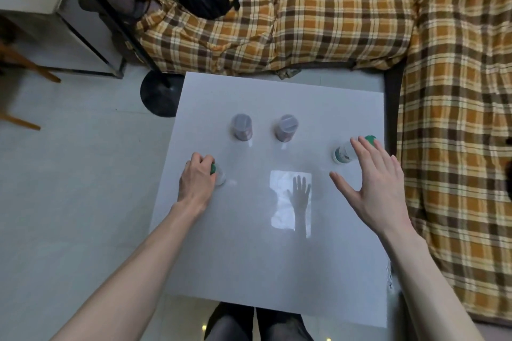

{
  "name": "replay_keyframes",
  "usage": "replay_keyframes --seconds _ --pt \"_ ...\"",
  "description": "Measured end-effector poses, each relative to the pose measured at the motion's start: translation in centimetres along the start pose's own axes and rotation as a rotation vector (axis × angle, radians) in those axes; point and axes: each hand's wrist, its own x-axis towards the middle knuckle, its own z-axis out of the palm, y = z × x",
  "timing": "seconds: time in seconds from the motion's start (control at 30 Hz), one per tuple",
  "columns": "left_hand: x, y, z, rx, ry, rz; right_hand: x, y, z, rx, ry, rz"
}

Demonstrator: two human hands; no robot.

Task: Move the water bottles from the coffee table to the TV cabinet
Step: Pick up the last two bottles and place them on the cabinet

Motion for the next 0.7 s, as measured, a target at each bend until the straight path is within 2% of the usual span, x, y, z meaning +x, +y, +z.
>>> replay_keyframes --seconds 0.27,0.47,0.57,0.7 --pt "-0.5 7.6 -1.0 -0.080 0.014 0.201 3.9 2.8 0.7 -0.082 0.007 0.016" --pt "0.4 11.7 -0.9 -0.154 0.009 0.284 9.7 5.2 2.8 -0.116 -0.260 0.268" --pt "0.5 12.7 -1.0 -0.155 0.035 0.316 10.8 5.7 4.1 -0.066 -0.348 0.337" --pt "0.6 13.0 -1.2 -0.152 0.084 0.344 10.4 6.2 5.6 -0.082 -0.270 0.345"
